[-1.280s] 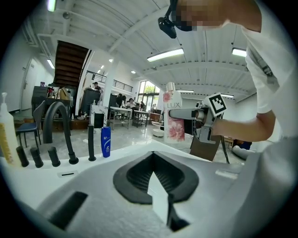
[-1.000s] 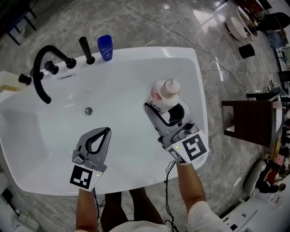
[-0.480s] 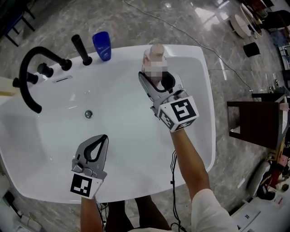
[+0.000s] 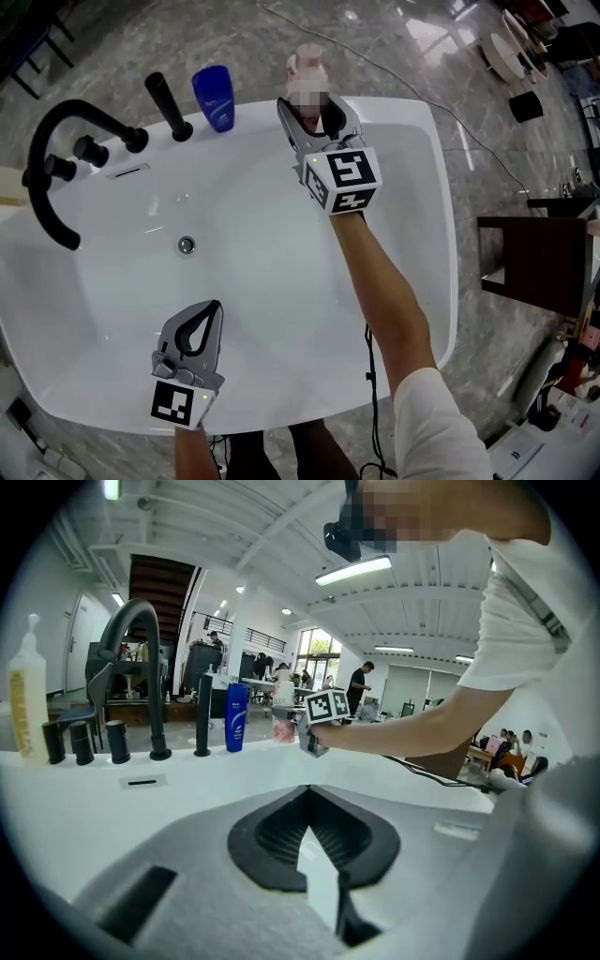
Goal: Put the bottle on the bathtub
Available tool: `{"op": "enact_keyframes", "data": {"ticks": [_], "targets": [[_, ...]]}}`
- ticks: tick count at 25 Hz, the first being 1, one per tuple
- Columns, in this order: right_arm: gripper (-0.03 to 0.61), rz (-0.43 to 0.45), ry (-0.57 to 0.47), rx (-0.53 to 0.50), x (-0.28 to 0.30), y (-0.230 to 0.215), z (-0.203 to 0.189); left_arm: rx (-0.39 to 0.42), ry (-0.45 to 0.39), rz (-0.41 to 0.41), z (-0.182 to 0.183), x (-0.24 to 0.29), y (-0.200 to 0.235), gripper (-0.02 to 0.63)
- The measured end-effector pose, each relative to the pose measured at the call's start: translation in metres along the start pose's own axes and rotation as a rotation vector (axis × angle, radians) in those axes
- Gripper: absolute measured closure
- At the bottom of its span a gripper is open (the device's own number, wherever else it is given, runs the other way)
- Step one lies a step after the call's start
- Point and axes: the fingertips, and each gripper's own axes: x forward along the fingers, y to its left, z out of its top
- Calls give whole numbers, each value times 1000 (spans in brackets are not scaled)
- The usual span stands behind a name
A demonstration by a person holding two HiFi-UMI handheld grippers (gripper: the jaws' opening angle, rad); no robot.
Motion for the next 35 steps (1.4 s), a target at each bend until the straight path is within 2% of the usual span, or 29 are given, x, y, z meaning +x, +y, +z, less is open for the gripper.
{"op": "enact_keyframes", "data": {"ticks": [6, 11, 17, 26, 28, 30, 35], "targets": [[336, -84, -60, -7, 32, -11, -17, 0, 1, -2, -3, 3, 1, 617], [331, -99, -130, 28, 26, -18, -18, -19, -18, -15, -2, 10, 0, 616], [331, -74, -80, 17, 24, -14, -27, 32, -71, -71, 22, 40, -5, 616], [330, -57, -28, 47, -33, -2, -46, 118, -129, -106, 64, 76, -3, 617], [361, -43, 19, 43, -48, 10, -49, 129, -138, -112, 69, 76, -7, 617], [390, -5, 38, 55, -66, 27, -42, 142, -141, -122, 73, 73, -13, 616], [394, 50, 8, 125, -115, 58, 1, 139, -146, -135, 89, 58, -30, 617]]}}
